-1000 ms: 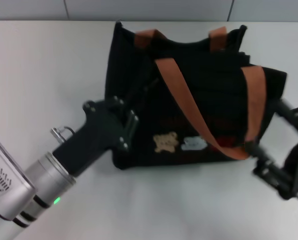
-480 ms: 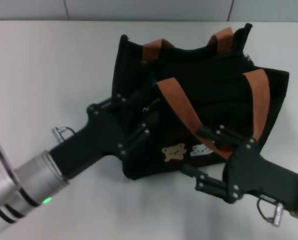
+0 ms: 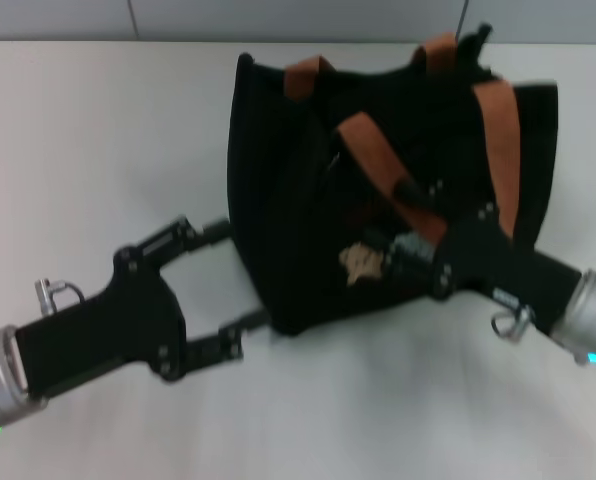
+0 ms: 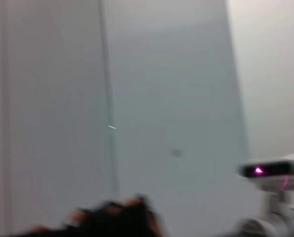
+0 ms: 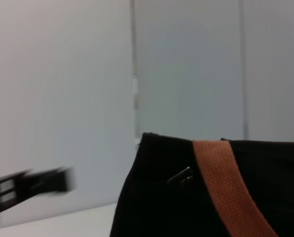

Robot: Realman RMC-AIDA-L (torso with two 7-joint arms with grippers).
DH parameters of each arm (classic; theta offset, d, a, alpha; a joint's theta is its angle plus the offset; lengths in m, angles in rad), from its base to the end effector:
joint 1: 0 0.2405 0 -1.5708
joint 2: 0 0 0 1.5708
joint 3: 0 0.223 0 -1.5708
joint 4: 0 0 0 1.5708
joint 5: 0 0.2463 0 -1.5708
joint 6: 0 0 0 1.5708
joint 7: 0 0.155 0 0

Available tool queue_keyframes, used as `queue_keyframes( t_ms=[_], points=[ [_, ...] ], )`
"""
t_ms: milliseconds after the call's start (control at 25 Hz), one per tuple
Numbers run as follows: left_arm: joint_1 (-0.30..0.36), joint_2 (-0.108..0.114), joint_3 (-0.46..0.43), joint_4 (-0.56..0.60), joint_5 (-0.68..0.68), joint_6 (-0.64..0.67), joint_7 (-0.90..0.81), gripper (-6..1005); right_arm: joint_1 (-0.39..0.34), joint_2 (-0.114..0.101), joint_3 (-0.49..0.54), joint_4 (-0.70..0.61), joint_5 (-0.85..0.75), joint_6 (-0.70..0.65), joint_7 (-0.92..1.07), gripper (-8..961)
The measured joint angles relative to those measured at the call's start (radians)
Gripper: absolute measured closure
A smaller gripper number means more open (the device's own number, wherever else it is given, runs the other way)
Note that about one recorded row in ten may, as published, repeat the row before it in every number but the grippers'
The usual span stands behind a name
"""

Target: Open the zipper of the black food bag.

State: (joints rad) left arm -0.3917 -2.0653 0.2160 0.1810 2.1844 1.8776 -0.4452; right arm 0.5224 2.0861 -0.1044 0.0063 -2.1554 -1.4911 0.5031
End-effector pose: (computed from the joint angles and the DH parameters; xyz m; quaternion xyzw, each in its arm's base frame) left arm -0.2806 0.2325 -0.0296 -0.8842 -0.0077 -0.4153 0.2134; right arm 0.2607 0.2875 -0.0835 -0.8836 0.1181 0.3725 0.2580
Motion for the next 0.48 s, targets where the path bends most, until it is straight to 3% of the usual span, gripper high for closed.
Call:
queue_keyframes(
  t_ms=[40, 160, 280, 480],
  points=[
    [0.004, 0.001, 0.046, 0.028, 0.0, 0.006, -0.045, 292, 0.012, 0.001, 0.025, 0.005, 0.0, 0.015, -0.004, 204],
    [0.005, 0.0, 0.072, 0.044, 0.0, 0.004, -0.07, 176, 0.034, 0.0, 0.084, 0.018, 0.0, 0.002, -0.022, 203],
    [-0.001, -0.004, 0.095, 0.045, 0.001, 0.002, -0.072, 177, 0.028, -0.004, 0.076, 0.009, -0.01, -0.042, -0.015, 202],
    [-0.028, -0.005, 0.141, 0.041, 0.0, -0.021, -0.088, 177, -0.04, -0.007, -0.039, -0.124, -0.089, -0.192, 0.059, 200]
  ],
)
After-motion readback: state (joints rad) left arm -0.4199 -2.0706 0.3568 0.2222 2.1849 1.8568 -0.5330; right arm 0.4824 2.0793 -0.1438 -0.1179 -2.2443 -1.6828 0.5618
